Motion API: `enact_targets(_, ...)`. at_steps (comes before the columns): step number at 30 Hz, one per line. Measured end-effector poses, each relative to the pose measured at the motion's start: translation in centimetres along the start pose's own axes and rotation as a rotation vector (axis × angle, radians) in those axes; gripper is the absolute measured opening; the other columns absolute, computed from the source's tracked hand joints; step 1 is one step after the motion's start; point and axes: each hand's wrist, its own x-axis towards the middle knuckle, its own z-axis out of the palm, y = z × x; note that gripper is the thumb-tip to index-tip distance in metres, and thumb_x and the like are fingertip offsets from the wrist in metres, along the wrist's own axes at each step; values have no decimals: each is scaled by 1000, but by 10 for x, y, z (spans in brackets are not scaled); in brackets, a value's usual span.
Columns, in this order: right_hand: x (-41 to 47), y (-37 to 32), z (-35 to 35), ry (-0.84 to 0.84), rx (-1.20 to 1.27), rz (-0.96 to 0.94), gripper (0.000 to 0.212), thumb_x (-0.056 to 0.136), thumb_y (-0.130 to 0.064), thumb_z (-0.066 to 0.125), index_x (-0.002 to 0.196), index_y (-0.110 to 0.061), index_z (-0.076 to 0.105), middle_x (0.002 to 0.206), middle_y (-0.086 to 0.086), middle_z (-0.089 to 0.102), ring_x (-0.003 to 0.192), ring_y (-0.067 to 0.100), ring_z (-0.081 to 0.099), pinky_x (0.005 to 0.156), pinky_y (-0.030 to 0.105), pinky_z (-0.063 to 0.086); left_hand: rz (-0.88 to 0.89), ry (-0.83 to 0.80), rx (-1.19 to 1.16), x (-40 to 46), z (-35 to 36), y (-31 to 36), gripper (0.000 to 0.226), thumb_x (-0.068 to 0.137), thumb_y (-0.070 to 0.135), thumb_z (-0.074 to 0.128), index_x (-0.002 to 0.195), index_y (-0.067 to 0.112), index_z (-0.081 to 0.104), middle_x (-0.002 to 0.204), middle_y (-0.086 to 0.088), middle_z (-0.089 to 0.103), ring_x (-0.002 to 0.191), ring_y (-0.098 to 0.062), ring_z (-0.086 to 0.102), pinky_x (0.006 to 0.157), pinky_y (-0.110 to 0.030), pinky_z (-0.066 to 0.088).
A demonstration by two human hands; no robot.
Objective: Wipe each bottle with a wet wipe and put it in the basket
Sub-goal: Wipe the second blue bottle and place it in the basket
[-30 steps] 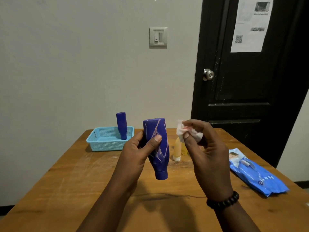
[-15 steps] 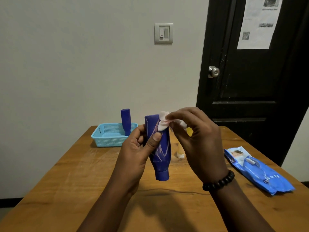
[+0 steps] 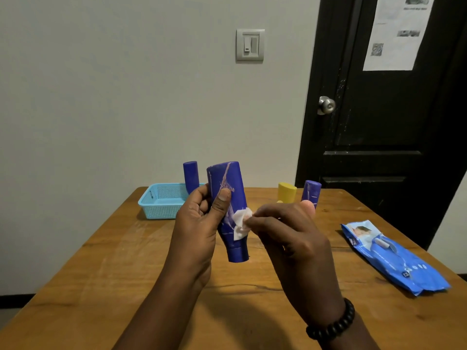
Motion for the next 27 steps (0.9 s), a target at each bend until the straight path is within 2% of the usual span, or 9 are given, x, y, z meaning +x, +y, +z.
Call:
enact_targets(3, -1, 2, 1, -97, -3, -28, 23, 86, -26, 57, 100, -15, 73, 104, -1, 67, 99, 6, 55, 79, 10, 44, -31, 48, -37, 4, -2, -3, 33, 80, 38, 63, 112, 29, 61, 100, 10, 76, 95, -10, 73, 72, -24, 59)
enact_targets(6, -2, 6, -1, -179, 102, -3, 23, 86, -27, 57, 100, -20, 73, 105, -7, 67, 99, 2, 57, 79, 13, 49, -46, 77, -56, 9, -7, -2, 35, 78, 39, 63, 111, 29, 61, 98, 13, 76, 98, -9, 72, 82, -31, 59)
enact_targets(8, 1, 6, -5, -129, 211, 106, 20, 86, -23, 60, 103, -22, 72, 106, -10, 66, 101, 1, 58, 83, 16, 50, -51, 54, -62, 9, -10, -1, 35, 79, 38, 63, 113, 27, 61, 103, 9, 77, 101, -12, 72, 86, -33, 58)
enact_targets(10, 11, 4, -8, -31, 254, 173, 22, 86, -19, 63, 106, -21, 70, 107, -9, 66, 102, 2, 60, 83, 17, 51, -51, 10, -48, 6, -10, 0, 34, 81, 36, 61, 113, 27, 61, 98, 13, 77, 96, -9, 72, 83, -27, 59)
enact_targets(13, 35, -2, -7, 57, 247, 166, 24, 87, -21, 62, 110, -18, 67, 108, -7, 67, 101, 4, 61, 82, 18, 51, -43, -74, 19, -1, -6, -1, 35, 82, 37, 59, 116, 29, 60, 96, 19, 76, 94, -1, 71, 77, -20, 58)
enact_targets(16, 52, -6, -2, 54, 180, 134, 22, 87, -21, 61, 107, -15, 69, 106, -2, 67, 98, 9, 61, 80, 19, 52, -39, -110, 21, -6, -1, -1, 36, 81, 37, 58, 116, 31, 59, 95, 21, 75, 94, 2, 70, 74, -16, 57)
enact_targets(21, 31, -13, 6, -19, 1, -3, 36, 84, -34, 45, 95, -12, 71, 101, 4, 66, 92, 14, 60, 73, 16, 49, -66, -6, -69, -2, -3, 0, 36, 81, 30, 65, 116, 30, 59, 95, 11, 77, 91, -8, 73, 75, -26, 56)
enact_targets(24, 3, -10, 13, -113, 46, 22, 25, 83, -29, 56, 96, -14, 72, 104, 2, 65, 97, 12, 60, 74, 15, 51, -88, 76, -101, 1, -5, -2, 33, 78, 30, 68, 109, 27, 60, 82, 16, 76, 78, -7, 74, 72, -31, 59)
enact_targets(27, -15, 0, 14, -220, 127, 53, 23, 80, -24, 61, 99, -18, 72, 106, -3, 64, 100, 8, 59, 73, 19, 56, -113, 143, -82, 0, -10, -5, 33, 83, 26, 71, 114, 25, 60, 93, 8, 76, 85, -10, 75, 71, -31, 60)
